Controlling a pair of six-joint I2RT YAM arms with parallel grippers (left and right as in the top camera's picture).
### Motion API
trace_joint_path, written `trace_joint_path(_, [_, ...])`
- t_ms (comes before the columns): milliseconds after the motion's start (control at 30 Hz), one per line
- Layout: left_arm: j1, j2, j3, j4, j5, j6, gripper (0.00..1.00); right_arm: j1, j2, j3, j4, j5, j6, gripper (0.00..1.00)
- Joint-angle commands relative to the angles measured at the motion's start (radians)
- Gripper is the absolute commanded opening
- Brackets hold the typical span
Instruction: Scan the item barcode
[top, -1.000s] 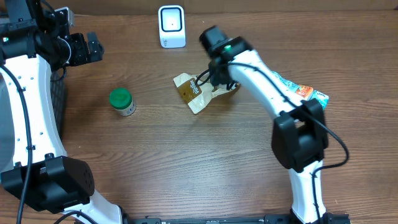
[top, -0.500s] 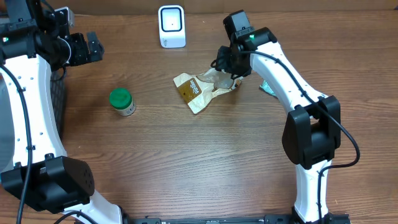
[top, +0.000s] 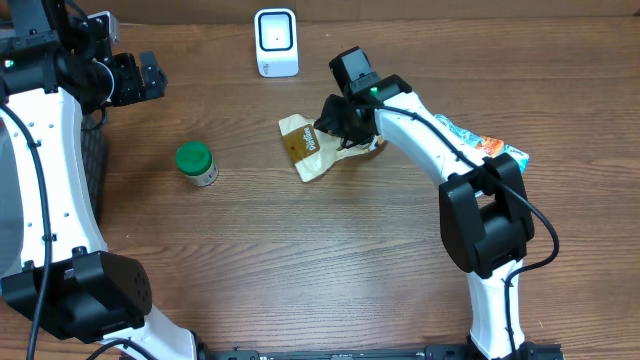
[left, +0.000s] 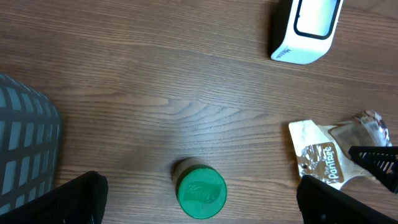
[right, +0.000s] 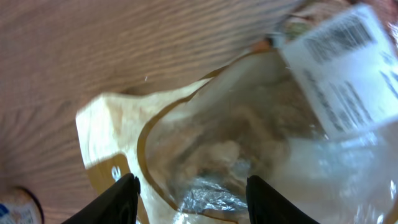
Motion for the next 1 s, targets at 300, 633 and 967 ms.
trace_joint_path(300, [-0.001,-0.014,0.010,0.003,0.005,-0.006,1.00,0.016,0.033,-0.007,-0.097,-0.201,-0.710,0.74])
trace_joint_path(633, [-0.001,-0.014,0.010,0.004,0.005,-0.006,1.00,0.016,0.008,0.154,-0.389,-0.224,-0.890,0.82])
trace_joint_path(967, [-0.001,-0.014,0.010,0.004,0.005,-0.006,1.00,-0.013,-0.024,0.444,-0.764,-0.161,-0.703,0.89])
